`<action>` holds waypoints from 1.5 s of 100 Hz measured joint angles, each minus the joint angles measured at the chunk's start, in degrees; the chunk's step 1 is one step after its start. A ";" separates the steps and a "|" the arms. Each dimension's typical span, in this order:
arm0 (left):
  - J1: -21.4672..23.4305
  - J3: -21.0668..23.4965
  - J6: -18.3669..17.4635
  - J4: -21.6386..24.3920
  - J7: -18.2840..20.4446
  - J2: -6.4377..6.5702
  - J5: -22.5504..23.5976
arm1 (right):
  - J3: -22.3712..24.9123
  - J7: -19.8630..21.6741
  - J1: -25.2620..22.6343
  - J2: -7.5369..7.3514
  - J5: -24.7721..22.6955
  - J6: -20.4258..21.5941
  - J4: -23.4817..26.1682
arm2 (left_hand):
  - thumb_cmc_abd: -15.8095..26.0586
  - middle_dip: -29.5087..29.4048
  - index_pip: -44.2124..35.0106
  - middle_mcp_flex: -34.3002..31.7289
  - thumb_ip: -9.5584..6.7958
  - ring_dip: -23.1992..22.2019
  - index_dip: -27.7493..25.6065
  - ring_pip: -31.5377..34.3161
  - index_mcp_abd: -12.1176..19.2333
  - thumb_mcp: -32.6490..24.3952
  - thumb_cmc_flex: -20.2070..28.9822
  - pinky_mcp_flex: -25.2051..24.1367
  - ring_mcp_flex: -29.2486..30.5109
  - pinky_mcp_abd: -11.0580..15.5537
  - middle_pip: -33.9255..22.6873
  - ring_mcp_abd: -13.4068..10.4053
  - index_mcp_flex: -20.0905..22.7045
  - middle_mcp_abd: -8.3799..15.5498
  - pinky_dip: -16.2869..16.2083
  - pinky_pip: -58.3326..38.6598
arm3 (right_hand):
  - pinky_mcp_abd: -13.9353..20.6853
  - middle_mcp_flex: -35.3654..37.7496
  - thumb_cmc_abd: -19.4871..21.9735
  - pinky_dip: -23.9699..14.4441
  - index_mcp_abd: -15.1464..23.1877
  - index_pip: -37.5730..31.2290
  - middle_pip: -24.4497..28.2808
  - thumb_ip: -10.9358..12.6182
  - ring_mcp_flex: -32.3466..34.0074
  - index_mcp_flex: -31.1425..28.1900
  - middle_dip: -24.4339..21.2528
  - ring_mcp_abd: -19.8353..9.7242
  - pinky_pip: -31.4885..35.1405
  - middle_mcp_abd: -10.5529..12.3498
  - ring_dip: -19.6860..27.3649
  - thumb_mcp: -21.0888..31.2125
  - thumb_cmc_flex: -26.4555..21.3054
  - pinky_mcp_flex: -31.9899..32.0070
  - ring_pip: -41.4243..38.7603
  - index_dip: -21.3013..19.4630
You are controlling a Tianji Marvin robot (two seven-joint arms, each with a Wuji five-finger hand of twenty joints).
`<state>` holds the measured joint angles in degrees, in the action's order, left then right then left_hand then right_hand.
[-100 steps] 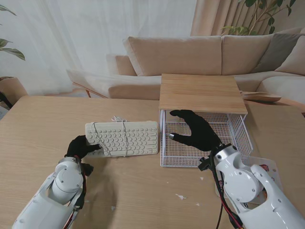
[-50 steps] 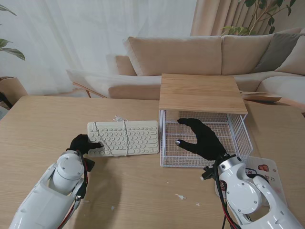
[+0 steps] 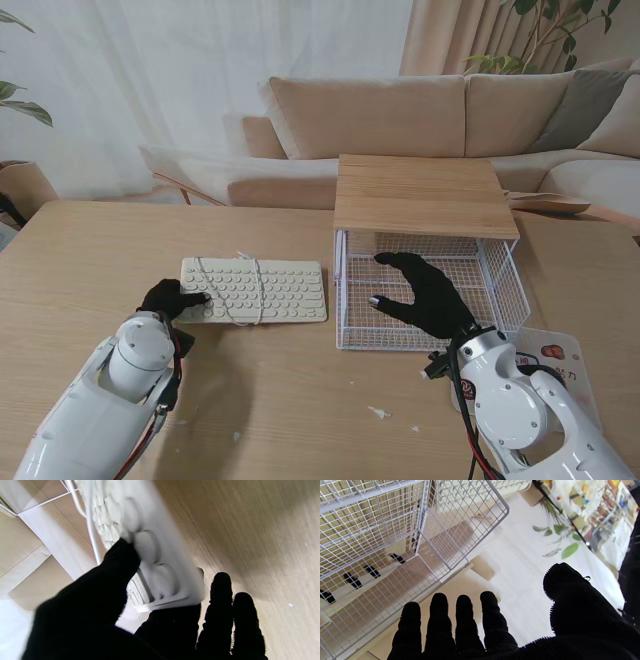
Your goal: Unroll the mouse pad and set up the keyboard and mouse from the tabletop organizer
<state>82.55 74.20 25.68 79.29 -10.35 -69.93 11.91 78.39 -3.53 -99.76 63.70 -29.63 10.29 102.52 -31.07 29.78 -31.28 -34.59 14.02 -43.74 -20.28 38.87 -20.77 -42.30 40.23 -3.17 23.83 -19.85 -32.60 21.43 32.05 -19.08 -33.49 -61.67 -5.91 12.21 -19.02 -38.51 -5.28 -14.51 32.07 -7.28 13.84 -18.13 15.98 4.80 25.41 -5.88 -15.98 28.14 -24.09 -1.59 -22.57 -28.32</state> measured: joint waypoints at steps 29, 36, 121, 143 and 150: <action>-0.22 -0.04 1.51 -0.08 0.97 0.43 0.51 | -0.10 -0.13 0.03 0.01 -0.03 -0.42 -0.10 | 0.64 -8.96 7.37 13.39 -5.04 7.69 3.28 -11.68 -0.16 -4.16 -0.66 -1.64 -8.85 0.75 7.08 -2.15 -4.94 2.08 0.03 6.43 | 0.00 0.00 0.01 -0.42 0.00 0.00 0.00 0.00 0.00 0.00 0.00 0.00 -0.06 0.00 0.00 -0.57 -0.08 0.00 0.00 0.01; -0.22 0.03 1.52 -0.19 0.82 0.43 0.48 | -0.13 -0.15 0.03 0.02 0.01 -0.64 -0.10 | 1.46 -10.19 9.59 16.76 -5.78 9.15 4.94 -14.18 0.15 -4.22 -1.14 -1.64 -11.14 0.79 8.19 -2.96 -6.84 2.27 0.87 9.68 | 0.00 0.00 0.60 -0.61 0.00 0.00 0.00 0.00 0.00 0.00 0.00 0.00 -0.08 0.00 0.00 -0.62 -0.78 0.04 0.01 0.01; 6.90 3.31 -19.43 10.86 -1.64 1.91 7.76 | 0.08 -0.27 -0.14 0.08 0.81 -1.01 0.28 | 4.33 -18.32 11.12 22.62 -6.45 17.65 6.64 -27.08 11.89 6.39 -7.95 -1.57 -18.41 3.20 20.76 -10.38 -16.93 8.02 6.29 36.36 | 0.00 0.00 1.33 -1.35 0.00 0.04 -0.02 0.00 0.00 0.00 0.00 0.00 -1.36 -0.02 0.11 -1.63 -0.84 0.06 0.60 0.06; 11.56 3.78 -28.46 16.71 0.73 3.52 9.20 | 0.30 -0.46 -0.49 0.17 1.47 -0.99 0.57 | 4.33 -18.32 10.54 22.62 -6.48 17.66 6.62 -27.09 12.79 7.26 -7.95 -1.44 -18.41 3.21 20.00 -10.90 -16.93 8.14 5.82 36.36 | 0.00 0.00 1.35 -1.35 0.00 0.07 -0.03 0.00 0.00 0.00 0.00 0.00 -1.40 -0.04 0.36 -1.90 -0.92 0.06 0.62 0.70; 13.53 3.77 -29.74 18.93 0.74 3.69 9.27 | 0.31 -0.47 -0.58 0.18 1.66 -0.99 0.65 | 5.00 -17.95 10.51 22.62 -6.53 17.66 6.61 -27.09 12.83 7.85 -9.19 -1.44 -18.41 3.20 18.94 -10.90 -16.93 8.14 5.82 36.36 | 0.00 0.75 1.37 -1.36 0.00 0.08 -0.03 0.00 0.00 -0.03 0.00 0.00 -1.40 -0.06 0.36 -2.37 -1.46 0.05 0.63 0.70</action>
<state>96.08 77.97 -4.06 98.22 -9.61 -66.23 21.19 78.70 -4.00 -100.34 63.88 -27.97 9.30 103.17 -26.08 11.83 -20.77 -11.98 7.49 -26.08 -13.67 11.78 -7.94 -34.46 31.04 -4.61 5.42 -16.64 -13.66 10.54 15.12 -10.93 -27.68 -25.31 -5.91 12.96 -17.65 -39.87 -5.28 -14.43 32.04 -7.28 13.85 -18.16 15.98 4.80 24.01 -5.94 -15.62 25.77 -25.55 -1.55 -21.94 -27.62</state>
